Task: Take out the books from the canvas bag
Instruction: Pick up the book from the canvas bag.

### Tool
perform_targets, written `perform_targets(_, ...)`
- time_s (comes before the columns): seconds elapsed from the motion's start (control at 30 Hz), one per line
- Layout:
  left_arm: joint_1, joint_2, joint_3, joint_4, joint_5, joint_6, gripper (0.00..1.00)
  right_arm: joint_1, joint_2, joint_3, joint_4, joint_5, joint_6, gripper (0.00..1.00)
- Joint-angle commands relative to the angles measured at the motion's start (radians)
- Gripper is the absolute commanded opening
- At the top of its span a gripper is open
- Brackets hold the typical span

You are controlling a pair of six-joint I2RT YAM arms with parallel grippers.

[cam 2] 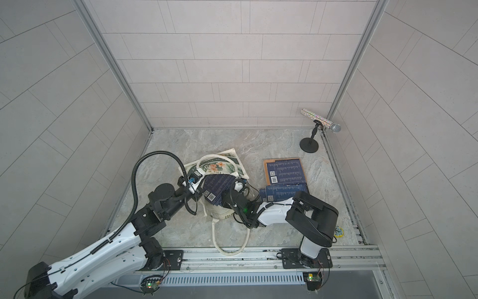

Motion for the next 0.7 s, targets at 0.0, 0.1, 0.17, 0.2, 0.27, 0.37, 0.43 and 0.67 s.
perform_targets(0.0, 0.006, -0.024, 0.048, 0.094, -0.008, -0.004, 0.00, 0.010, 0.015, 0.024, -0.082, -0.030, 0.072, 0.45)
perform_targets(0.1, 0.006, -0.026, 0.049, 0.097, -0.007, -0.005, 0.00, 0.031, -0.002, -0.029, -0.064, 0.059, 0.118, 0.44)
perform_targets(0.17, 0.007, -0.024, 0.050, 0.097, -0.005, -0.006, 0.00, 0.032, 0.007, -0.039, -0.069, 0.068, 0.147, 0.43)
perform_targets(0.2, 0.009, -0.025, 0.049, 0.097, -0.005, -0.006, 0.00, 0.031, 0.015, -0.039, -0.060, 0.062, 0.154, 0.42)
perform_targets(0.27, 0.009, -0.027, 0.049, 0.096, -0.005, -0.007, 0.00, 0.031, 0.038, -0.037, -0.060, 0.057, 0.183, 0.42)
perform_targets(0.37, 0.010, -0.028, 0.048, 0.097, -0.005, -0.006, 0.00, 0.027, 0.079, -0.037, -0.046, 0.058, 0.230, 0.41)
perform_targets(0.43, 0.009, -0.030, 0.049, 0.097, -0.005, -0.006, 0.00, 0.020, 0.120, -0.036, 0.026, 0.053, 0.210, 0.40)
perform_targets(0.67, 0.009, -0.050, 0.036, 0.111, 0.059, -0.013, 0.00, -0.015, 0.201, -0.027, 0.225, 0.058, 0.084, 0.38)
